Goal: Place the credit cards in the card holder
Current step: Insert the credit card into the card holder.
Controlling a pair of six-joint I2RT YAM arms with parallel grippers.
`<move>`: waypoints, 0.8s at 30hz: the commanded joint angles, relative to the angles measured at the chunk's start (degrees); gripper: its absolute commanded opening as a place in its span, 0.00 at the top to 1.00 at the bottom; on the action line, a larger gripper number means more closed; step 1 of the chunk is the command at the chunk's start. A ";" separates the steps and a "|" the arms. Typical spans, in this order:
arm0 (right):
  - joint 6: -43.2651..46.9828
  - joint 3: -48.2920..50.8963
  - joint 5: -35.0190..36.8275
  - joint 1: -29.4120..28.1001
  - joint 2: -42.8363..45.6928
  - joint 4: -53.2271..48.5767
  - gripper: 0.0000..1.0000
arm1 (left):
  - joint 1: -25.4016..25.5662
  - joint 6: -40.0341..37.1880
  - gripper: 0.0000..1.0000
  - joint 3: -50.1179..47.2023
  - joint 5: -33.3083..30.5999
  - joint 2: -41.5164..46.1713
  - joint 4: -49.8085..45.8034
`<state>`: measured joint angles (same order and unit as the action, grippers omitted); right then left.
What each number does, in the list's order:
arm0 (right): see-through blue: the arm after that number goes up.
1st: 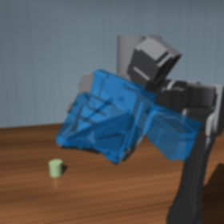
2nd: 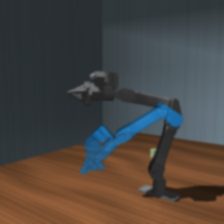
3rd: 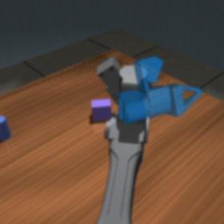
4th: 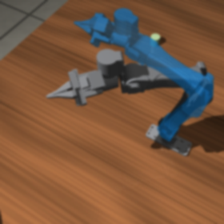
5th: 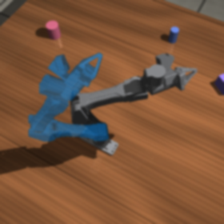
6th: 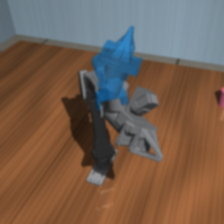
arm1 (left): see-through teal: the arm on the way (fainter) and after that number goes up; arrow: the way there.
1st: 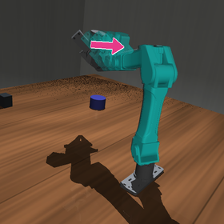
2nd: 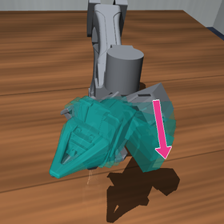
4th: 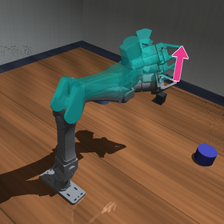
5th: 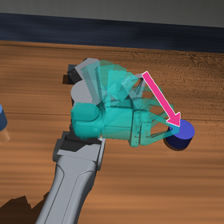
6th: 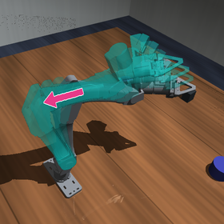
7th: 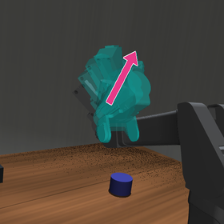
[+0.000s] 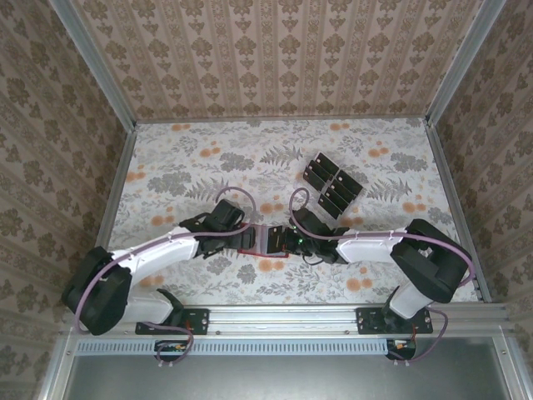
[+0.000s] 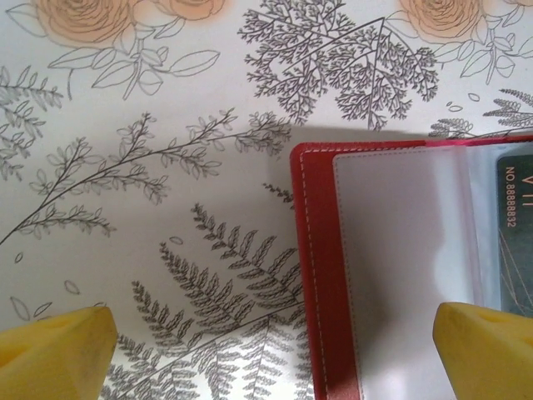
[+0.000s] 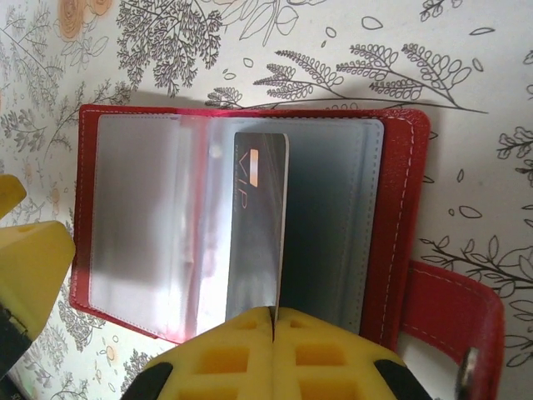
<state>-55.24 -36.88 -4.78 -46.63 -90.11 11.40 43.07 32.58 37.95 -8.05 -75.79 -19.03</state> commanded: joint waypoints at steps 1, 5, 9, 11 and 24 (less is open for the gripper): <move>1.97 1.64 1.02 1.04 -1.20 -3.68 1.00 | 0.52 -2.08 0.00 2.46 -1.98 -2.40 0.80; 2.67 1.64 -0.08 1.62 -2.31 -2.99 1.00 | 0.93 -2.42 0.00 2.93 -3.74 -4.89 0.33; 3.55 1.47 -1.48 2.61 -3.44 -2.08 1.00 | 1.11 -2.43 0.00 2.11 -5.07 -6.70 0.05; 4.06 1.38 -2.36 3.08 -4.06 -1.43 1.00 | 1.09 -2.05 0.00 1.74 -6.24 -7.41 -0.48; 6.22 0.05 -8.54 4.42 -3.07 2.48 1.00 | 1.40 1.77 0.00 -0.67 -8.39 -7.64 -2.68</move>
<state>-50.70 -36.91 -11.70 -42.46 -93.51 15.55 44.18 32.95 38.98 -14.74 -83.42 -18.83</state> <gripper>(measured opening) 0.068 0.997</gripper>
